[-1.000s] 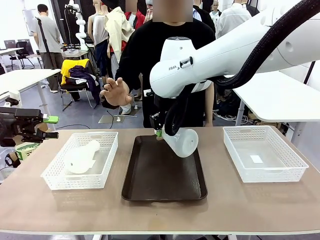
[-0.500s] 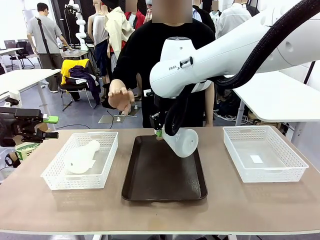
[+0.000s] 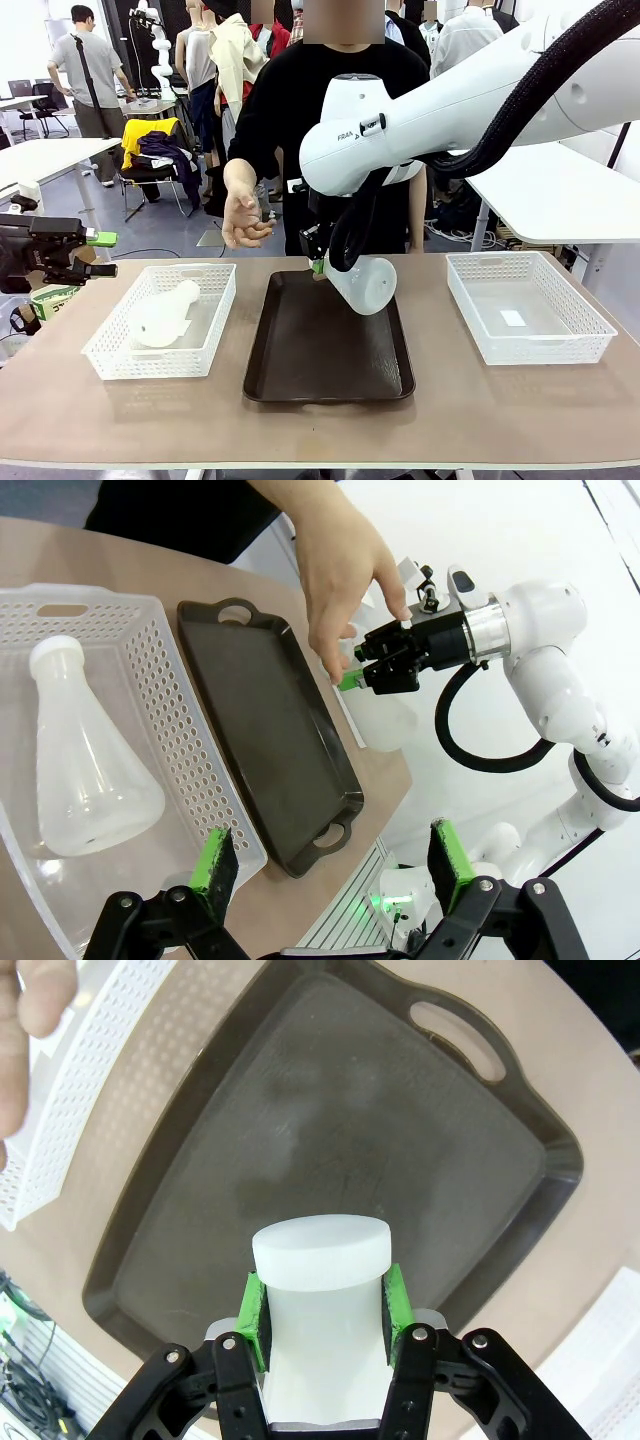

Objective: Prepare the laboratory tools.
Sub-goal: Place the picked Big flask upright in the Handle tray as instructed by the person.

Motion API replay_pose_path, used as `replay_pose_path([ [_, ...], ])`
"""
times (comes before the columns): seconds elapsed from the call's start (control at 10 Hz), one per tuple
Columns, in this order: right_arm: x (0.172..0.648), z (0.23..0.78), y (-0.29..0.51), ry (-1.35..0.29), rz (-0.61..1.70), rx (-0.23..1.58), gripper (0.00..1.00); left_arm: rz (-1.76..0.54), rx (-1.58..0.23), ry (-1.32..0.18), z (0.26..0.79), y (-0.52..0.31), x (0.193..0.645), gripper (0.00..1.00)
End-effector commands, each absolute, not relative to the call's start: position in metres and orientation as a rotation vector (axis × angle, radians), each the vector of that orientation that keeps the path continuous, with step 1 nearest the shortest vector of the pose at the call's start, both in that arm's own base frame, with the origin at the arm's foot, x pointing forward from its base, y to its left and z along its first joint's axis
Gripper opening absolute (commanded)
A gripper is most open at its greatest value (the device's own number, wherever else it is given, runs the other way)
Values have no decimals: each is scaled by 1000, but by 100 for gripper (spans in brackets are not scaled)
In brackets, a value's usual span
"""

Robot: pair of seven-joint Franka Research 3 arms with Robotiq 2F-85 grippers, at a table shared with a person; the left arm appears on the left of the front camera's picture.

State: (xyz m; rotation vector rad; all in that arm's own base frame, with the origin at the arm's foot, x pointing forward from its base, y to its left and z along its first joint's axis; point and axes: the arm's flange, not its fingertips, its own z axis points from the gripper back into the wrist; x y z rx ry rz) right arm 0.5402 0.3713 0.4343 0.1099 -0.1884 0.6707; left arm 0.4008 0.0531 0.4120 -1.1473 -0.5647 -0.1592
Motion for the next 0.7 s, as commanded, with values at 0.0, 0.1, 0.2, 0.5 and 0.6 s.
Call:
replay_pose_path([
  [0.0,540,434,370,-185,675,100,0,-165,-1160,-570,413,55,400,100],
  [0.1,540,434,370,-185,675,100,0,-165,-1160,-570,413,55,400,100],
  [0.2,540,434,370,-185,675,100,0,-165,-1160,-570,413,55,400,100],
  [0.5,540,434,370,-185,675,100,0,-165,-1160,-570,413,55,400,100],
  [0.6,540,434,370,-185,675,100,0,-165,-1160,-570,413,55,400,100],
])
